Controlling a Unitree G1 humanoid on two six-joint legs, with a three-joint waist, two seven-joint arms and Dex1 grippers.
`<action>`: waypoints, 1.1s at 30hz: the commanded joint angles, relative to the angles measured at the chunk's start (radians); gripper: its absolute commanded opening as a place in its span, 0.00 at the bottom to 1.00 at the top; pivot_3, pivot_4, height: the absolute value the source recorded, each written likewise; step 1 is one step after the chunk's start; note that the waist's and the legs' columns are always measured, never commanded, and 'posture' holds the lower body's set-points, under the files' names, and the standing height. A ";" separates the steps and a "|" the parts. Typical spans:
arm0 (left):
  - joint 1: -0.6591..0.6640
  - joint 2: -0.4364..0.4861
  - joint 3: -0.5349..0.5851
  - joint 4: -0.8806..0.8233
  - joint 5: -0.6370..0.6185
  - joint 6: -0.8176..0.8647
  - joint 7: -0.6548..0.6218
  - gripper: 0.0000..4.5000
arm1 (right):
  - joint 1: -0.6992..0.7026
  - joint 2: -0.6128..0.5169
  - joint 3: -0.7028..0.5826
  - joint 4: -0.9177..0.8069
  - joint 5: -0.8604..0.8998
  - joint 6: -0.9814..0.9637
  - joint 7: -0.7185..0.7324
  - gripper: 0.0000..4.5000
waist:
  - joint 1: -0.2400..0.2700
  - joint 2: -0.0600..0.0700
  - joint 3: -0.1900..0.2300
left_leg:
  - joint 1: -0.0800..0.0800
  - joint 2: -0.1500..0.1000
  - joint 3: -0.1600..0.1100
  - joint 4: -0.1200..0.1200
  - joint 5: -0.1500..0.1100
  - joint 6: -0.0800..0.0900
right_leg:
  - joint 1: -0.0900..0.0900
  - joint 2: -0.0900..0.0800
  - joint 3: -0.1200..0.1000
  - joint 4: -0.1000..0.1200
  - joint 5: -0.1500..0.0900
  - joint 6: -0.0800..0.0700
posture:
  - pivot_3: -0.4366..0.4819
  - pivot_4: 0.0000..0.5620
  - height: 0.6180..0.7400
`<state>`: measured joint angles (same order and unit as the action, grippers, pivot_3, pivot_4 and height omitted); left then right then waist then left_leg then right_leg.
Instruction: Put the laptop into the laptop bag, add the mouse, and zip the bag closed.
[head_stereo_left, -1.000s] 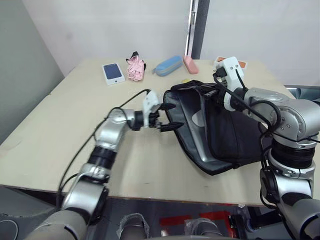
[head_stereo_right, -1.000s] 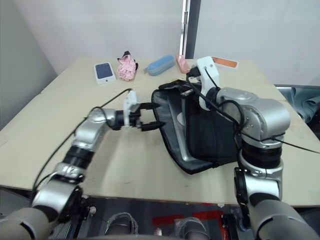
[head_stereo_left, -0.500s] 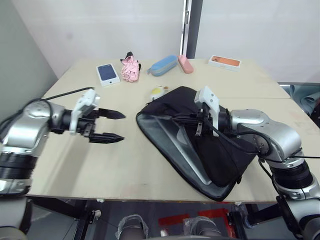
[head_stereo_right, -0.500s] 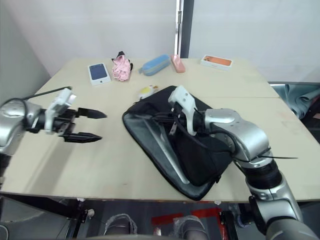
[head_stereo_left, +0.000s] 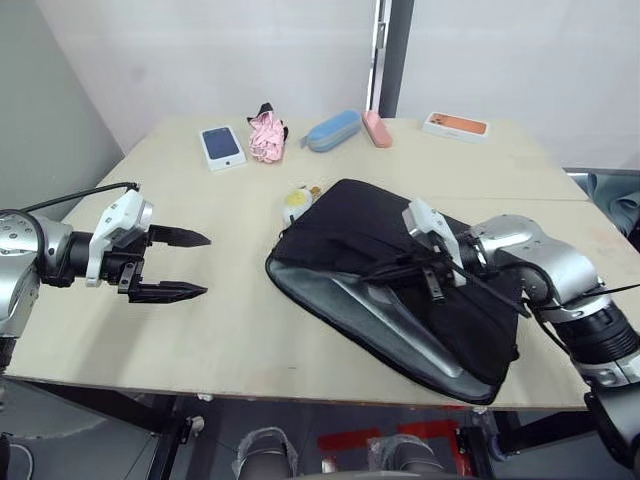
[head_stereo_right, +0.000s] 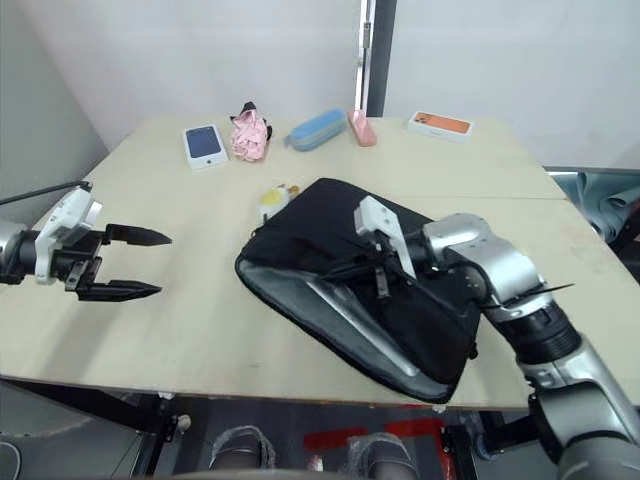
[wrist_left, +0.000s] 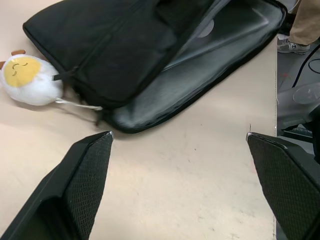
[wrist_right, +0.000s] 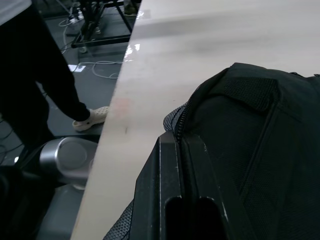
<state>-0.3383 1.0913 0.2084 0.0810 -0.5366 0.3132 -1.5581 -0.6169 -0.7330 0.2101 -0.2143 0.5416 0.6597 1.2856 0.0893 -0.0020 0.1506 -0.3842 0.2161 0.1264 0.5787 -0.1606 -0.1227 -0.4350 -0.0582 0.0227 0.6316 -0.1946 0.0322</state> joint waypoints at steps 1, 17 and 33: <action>-0.045 0.003 -0.002 0.014 0.012 -0.034 -0.012 0.99 | 0.010 -0.026 -0.026 -0.063 0.026 -0.019 0.042 0.00 | 0.001 0.000 0.000 | 0.000 0.000 0.000 0.001 0.000 0.000 | 0.000 0.000 0.000 0.001 0.000 0.000 | 0.48 0.27 1.00; -0.392 -0.380 -0.308 0.491 0.308 -0.561 -0.013 1.00 | 0.331 -0.242 -0.681 -0.384 0.404 0.436 -0.191 0.97 | 0.042 -0.002 -0.002 | 0.000 -0.001 0.000 0.005 0.000 0.002 | 0.001 -0.001 0.002 0.003 0.000 0.000 | 0.48 0.27 1.00; -0.681 -0.645 -0.354 1.103 0.456 -0.827 -0.010 0.88 | 1.166 -0.068 -1.593 -0.740 0.836 0.463 -0.440 0.97 | 0.074 -0.004 -0.004 | 0.000 -0.002 0.002 0.007 -0.001 0.005 | 0.002 -0.004 0.003 -0.001 0.000 0.002 | 0.48 0.27 1.00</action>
<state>-0.9934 0.4486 -0.1678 1.1619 -0.0807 -0.5007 -1.5500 0.5097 -0.8199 -1.3030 -0.9285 1.3445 1.1773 0.8672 0.1631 -0.0058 0.1471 -0.3843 0.2144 0.1288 0.5850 -0.1612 -0.1173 -0.4326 -0.0620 0.0252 0.6302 -0.1948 0.0346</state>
